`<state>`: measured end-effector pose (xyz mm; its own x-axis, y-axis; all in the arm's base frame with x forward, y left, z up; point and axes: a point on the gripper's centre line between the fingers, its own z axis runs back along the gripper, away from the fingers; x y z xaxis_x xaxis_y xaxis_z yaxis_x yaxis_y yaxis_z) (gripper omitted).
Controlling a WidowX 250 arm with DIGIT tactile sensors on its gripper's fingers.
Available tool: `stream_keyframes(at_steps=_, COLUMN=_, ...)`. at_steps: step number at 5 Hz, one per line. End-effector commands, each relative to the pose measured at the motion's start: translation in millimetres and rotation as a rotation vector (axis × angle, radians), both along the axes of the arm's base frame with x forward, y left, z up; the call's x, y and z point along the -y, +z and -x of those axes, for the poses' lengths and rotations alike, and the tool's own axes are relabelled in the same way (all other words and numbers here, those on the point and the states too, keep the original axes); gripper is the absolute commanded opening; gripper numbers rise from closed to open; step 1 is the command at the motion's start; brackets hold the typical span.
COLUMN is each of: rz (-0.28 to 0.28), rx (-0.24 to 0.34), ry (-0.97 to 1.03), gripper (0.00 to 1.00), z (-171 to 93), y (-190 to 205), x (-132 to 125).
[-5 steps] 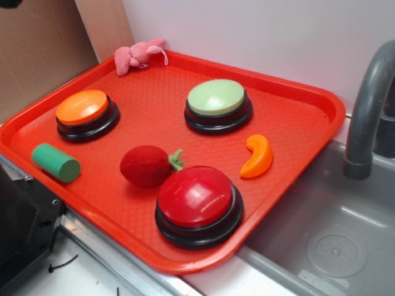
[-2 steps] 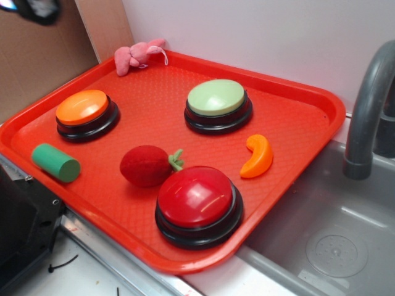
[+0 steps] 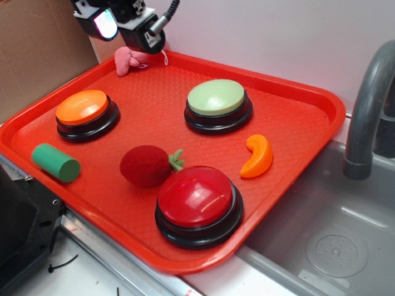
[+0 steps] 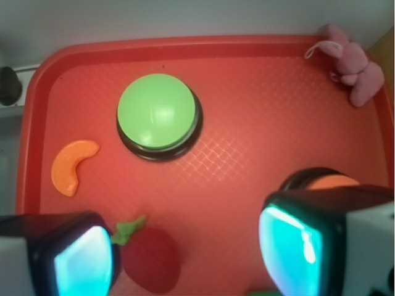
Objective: Push the green button.
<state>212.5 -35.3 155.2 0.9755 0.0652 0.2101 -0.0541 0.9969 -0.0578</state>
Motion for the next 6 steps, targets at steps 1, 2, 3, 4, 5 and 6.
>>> stream_keyframes(at_steps=1, rz=0.011, rx=0.033, ry=0.003, gripper=1.0, z=-5.2, y=9.2, x=0.0)
stream_keyframes(at_steps=2, rz=-0.02, rx=0.013, ry=-0.048, gripper=1.0, z=-53.0, y=-9.2, x=12.0)
stream_keyframes(at_steps=3, rz=-0.022, rx=0.027, ry=-0.1, gripper=1.0, z=-88.1, y=-26.8, x=23.3)
stream_keyframes(at_steps=4, rz=-0.026, rx=0.035, ry=-0.114, gripper=1.0, z=-100.1, y=-46.6, x=25.3)
stream_keyframes(at_steps=5, rz=-0.022, rx=0.017, ry=-0.121, gripper=1.0, z=-102.6, y=-64.3, x=27.1)
stream_keyframes(at_steps=6, rz=-0.009, rx=-0.012, ry=-0.125, gripper=1.0, z=-99.3, y=-77.3, x=28.3)
